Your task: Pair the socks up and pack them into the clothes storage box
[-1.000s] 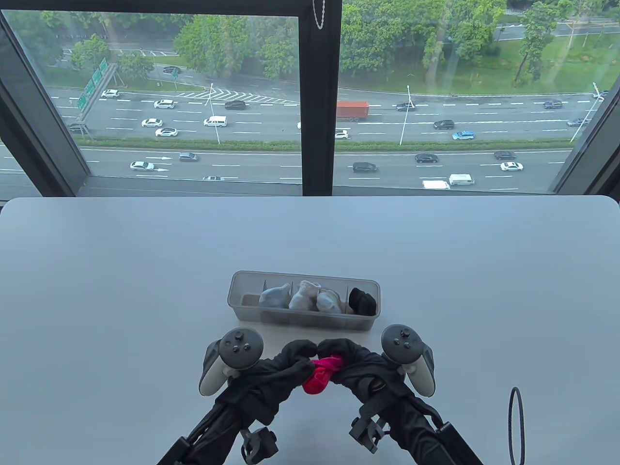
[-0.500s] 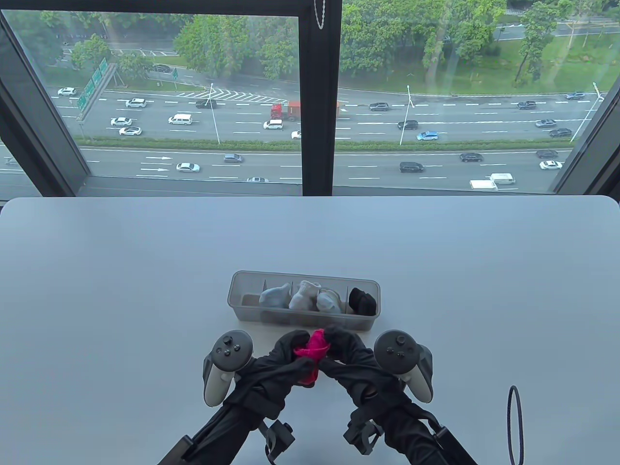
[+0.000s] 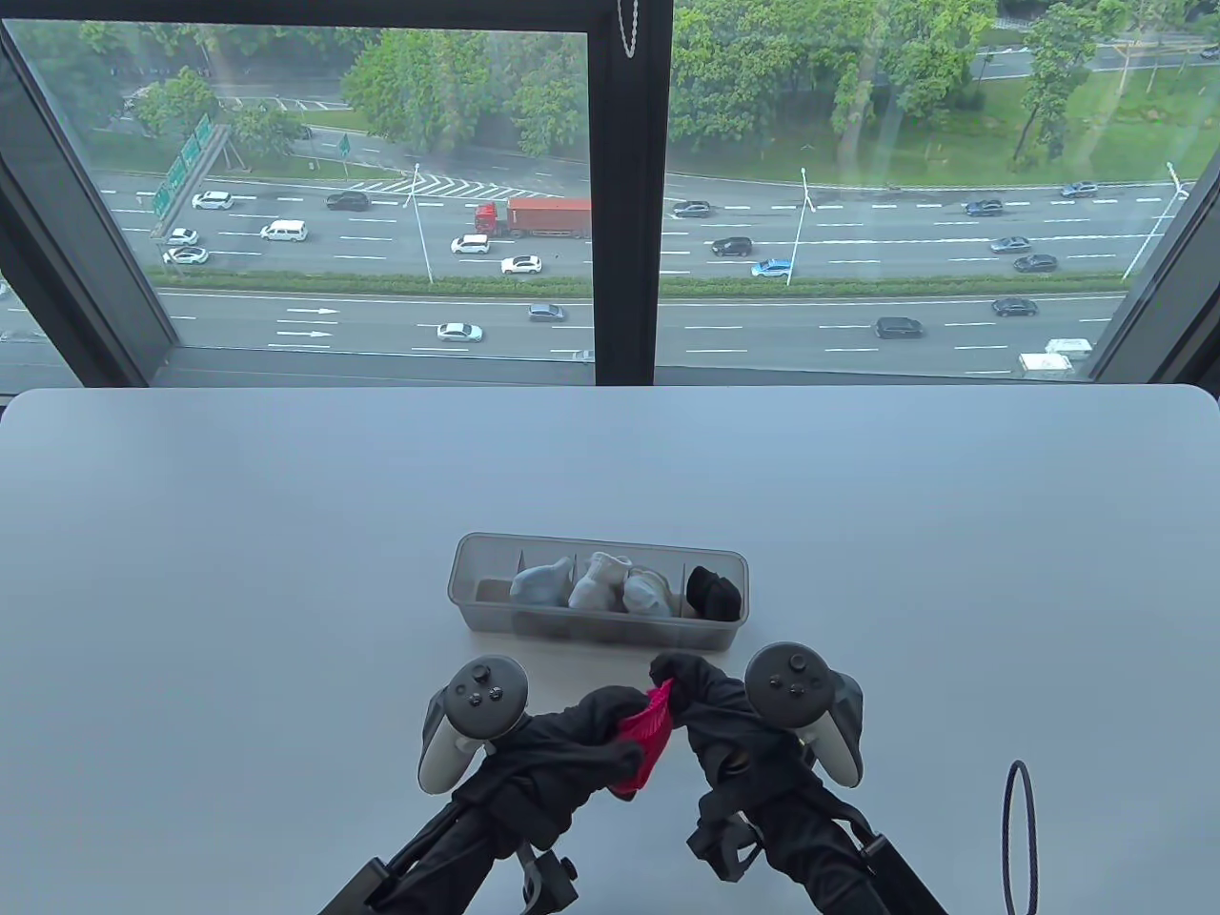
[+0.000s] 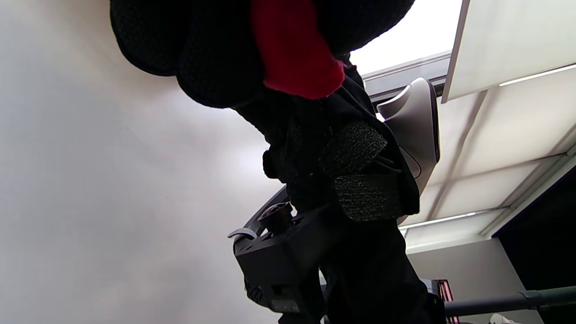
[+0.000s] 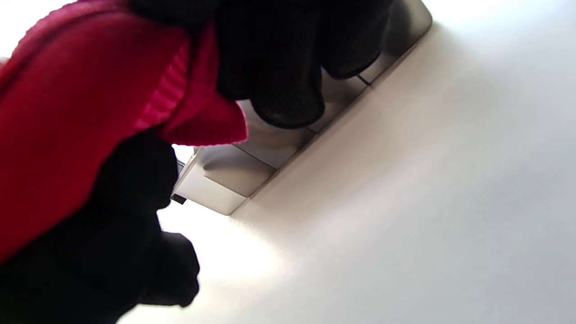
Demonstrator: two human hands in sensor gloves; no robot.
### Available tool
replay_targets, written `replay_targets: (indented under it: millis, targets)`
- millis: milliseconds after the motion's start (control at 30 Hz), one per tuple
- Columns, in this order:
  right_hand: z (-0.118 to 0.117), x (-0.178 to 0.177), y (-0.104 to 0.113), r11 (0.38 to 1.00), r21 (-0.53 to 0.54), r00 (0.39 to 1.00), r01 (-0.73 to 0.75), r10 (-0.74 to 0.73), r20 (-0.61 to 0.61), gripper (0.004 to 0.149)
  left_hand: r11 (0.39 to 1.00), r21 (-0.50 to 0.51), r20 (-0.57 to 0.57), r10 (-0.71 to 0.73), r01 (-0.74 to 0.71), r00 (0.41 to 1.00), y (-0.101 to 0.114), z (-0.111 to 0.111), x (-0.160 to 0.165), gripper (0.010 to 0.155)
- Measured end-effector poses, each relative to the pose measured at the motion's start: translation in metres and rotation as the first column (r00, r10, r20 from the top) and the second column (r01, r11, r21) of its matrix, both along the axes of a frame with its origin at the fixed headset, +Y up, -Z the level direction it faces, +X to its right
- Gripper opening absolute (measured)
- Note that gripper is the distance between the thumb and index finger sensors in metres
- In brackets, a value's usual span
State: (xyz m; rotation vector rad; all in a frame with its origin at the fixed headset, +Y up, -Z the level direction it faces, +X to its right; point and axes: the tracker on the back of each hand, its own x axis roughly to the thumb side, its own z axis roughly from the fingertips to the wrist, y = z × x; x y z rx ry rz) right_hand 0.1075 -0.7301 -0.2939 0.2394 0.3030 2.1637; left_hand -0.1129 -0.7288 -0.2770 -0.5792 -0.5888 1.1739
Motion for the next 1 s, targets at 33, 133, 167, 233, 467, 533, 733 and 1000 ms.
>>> replay_targets:
  millis: [33, 133, 167, 233, 467, 533, 733, 1000]
  targets:
    - [0.000, -0.003, 0.002, 0.999, -0.020, 0.998, 0.028, -0.029, -0.051, 0.042, 0.999, -0.032, 0.086, -0.034, 0.037, 0.996, -0.003, 0.002, 0.005, 0.060]
    - [0.002, -0.011, 0.001, 0.999, -0.035, 0.990, 0.009, -0.014, -0.144, 0.042, 0.985, -0.016, 0.166, -0.165, 0.170, 0.972, -0.005, 0.005, 0.011, 0.057]
    - [0.002, -0.012, -0.001, 0.999, -0.039, 0.987, 0.002, -0.008, -0.161, 0.042, 0.980, -0.005, 0.179, -0.195, 0.199, 0.964, -0.006, 0.004, 0.011, 0.055]
    - [0.001, -0.014, -0.005, 0.994, -0.110, 0.974, 0.027, -0.051, -0.219, 0.042, 0.958, 0.021, 0.135, -0.285, 0.285, 0.949, -0.007, 0.004, 0.008, 0.048]
    - [-0.004, -0.008, -0.004, 0.987, -0.161, 0.961, 0.009, -0.053, -0.270, 0.042, 0.986, 0.046, -0.223, -0.144, 0.158, 0.964, 0.003, -0.011, -0.029, 0.039]
    - [-0.004, -0.013, -0.005, 0.985, -0.174, 0.967, 0.022, -0.065, -0.246, 0.042, 0.983, 0.075, -0.229, -0.147, 0.168, 0.962, 0.002, -0.010, -0.028, 0.038]
    - [-0.003, -0.006, -0.013, 0.983, -0.175, 0.983, 0.063, -0.091, -0.157, 0.075, 0.964, 0.145, -0.254, -0.180, 0.221, 0.950, 0.009, -0.007, -0.022, 0.052]
    - [0.002, -0.022, -0.014, 0.964, -0.210, 0.965, 0.164, -0.201, -0.170, 0.050, 0.968, 0.136, -0.443, -0.132, 0.211, 0.887, 0.011, -0.007, -0.031, 0.046]
